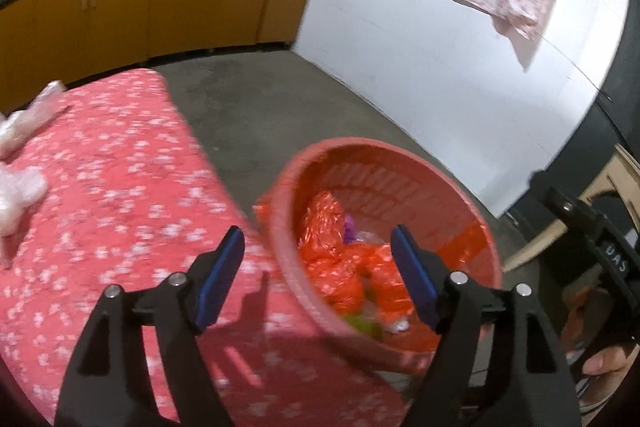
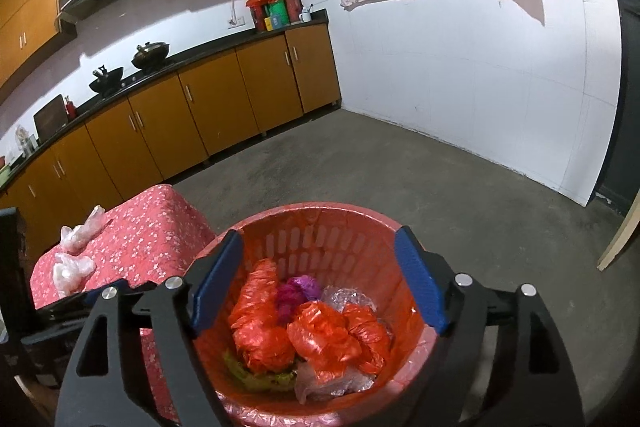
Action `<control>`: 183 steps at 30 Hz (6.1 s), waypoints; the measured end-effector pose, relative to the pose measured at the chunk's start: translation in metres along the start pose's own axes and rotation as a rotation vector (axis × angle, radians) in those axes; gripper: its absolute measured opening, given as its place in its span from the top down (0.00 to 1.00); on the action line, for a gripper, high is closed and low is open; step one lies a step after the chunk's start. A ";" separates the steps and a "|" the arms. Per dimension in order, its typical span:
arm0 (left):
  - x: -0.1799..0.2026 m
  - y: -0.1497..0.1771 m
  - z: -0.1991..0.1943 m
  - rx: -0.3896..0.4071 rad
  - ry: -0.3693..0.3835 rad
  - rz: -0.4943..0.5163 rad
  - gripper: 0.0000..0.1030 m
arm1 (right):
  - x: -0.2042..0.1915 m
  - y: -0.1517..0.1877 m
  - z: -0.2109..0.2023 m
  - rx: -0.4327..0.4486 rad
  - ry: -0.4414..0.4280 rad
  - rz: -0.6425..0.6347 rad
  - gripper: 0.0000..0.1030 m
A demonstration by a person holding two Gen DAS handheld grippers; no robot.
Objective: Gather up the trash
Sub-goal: 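Move both tools back over the table toward the clear bags, then grasp a clear bag with the right tool while the left grasps the other clear bag, then carry both clear bags over the basket and open both tools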
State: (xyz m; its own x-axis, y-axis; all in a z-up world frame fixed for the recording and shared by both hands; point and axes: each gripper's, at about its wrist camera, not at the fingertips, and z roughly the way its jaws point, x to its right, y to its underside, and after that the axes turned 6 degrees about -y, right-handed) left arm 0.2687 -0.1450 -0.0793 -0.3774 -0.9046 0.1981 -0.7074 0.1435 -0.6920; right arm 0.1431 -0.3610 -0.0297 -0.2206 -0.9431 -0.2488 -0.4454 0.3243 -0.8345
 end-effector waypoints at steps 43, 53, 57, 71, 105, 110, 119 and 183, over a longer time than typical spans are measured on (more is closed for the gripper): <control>-0.346 0.069 -0.183 0.220 -0.879 -0.441 0.07 | -0.374 0.091 0.143 -0.303 -0.420 -0.427 0.29; -0.340 0.043 -0.163 0.231 -0.794 -0.438 0.07 | -0.364 0.097 0.155 -0.367 -0.436 -0.422 0.59; -0.328 0.028 -0.147 0.232 -0.748 -0.409 0.07 | -0.343 0.093 0.147 -0.350 -0.433 -0.417 0.61; -0.298 -0.061 -0.036 0.170 -0.665 -0.240 0.07 | -0.241 0.059 0.127 -0.292 -0.342 -0.306 0.61; -0.241 -0.060 -0.012 0.049 -0.447 -0.124 0.53 | -0.186 0.036 0.070 -0.224 -0.303 -0.203 0.61; -0.184 -0.037 -0.058 0.076 -0.372 -0.119 0.53 | -0.156 0.033 0.033 -0.182 -0.248 -0.192 0.61; -0.081 0.002 -0.107 0.090 -0.226 -0.078 0.53 | -0.097 0.025 -0.026 -0.110 -0.135 -0.157 0.61; 0.095 -0.005 0.027 -0.041 -0.020 0.029 0.50 | 0.007 0.000 0.000 -0.001 -0.032 -0.024 0.56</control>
State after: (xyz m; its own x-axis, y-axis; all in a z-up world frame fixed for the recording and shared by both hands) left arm 0.2523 -0.2427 -0.0759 -0.3862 -0.9077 0.1641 -0.7203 0.1856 -0.6684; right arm 0.1420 -0.3673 -0.0313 -0.1819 -0.9523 -0.2449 -0.4508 0.3021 -0.8399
